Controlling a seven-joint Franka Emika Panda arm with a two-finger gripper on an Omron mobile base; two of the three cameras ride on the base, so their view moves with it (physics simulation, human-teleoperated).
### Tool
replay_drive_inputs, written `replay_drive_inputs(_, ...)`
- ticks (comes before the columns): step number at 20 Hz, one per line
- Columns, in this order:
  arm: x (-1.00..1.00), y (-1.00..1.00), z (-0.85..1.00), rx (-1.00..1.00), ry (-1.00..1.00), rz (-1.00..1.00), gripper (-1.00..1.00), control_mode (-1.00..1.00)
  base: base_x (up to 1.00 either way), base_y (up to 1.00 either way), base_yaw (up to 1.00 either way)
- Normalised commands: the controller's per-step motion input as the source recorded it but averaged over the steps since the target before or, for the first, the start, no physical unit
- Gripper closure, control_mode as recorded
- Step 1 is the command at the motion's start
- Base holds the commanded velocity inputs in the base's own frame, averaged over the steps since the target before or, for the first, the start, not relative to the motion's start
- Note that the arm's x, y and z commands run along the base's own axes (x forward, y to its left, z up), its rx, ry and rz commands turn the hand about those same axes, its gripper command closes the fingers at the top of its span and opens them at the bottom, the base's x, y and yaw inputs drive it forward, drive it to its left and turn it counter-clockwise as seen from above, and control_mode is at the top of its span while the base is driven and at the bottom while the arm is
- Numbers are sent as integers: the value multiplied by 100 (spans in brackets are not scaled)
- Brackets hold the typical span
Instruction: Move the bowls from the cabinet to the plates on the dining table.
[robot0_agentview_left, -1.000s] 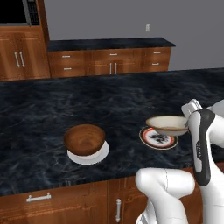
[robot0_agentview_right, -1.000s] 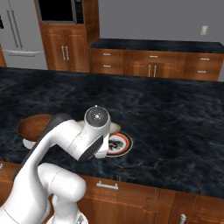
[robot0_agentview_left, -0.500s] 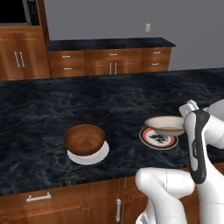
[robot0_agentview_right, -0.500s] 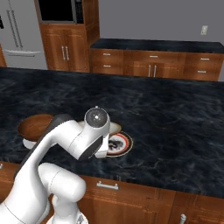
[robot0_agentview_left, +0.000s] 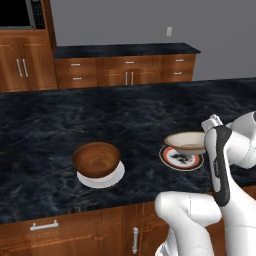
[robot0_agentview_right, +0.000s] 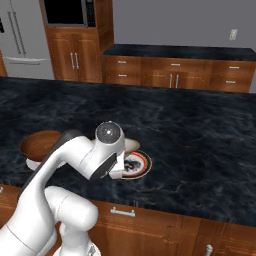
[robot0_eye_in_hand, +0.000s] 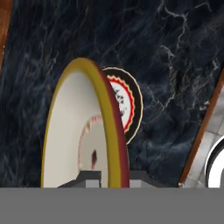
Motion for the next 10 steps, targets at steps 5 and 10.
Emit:
replay_drive_inputs(5,3,0,-12,-1,0,-1,100,-100,0,0,0)
replay_drive_inputs(10,0,0,-29,0,1,-3,100,-100,0,0,0)
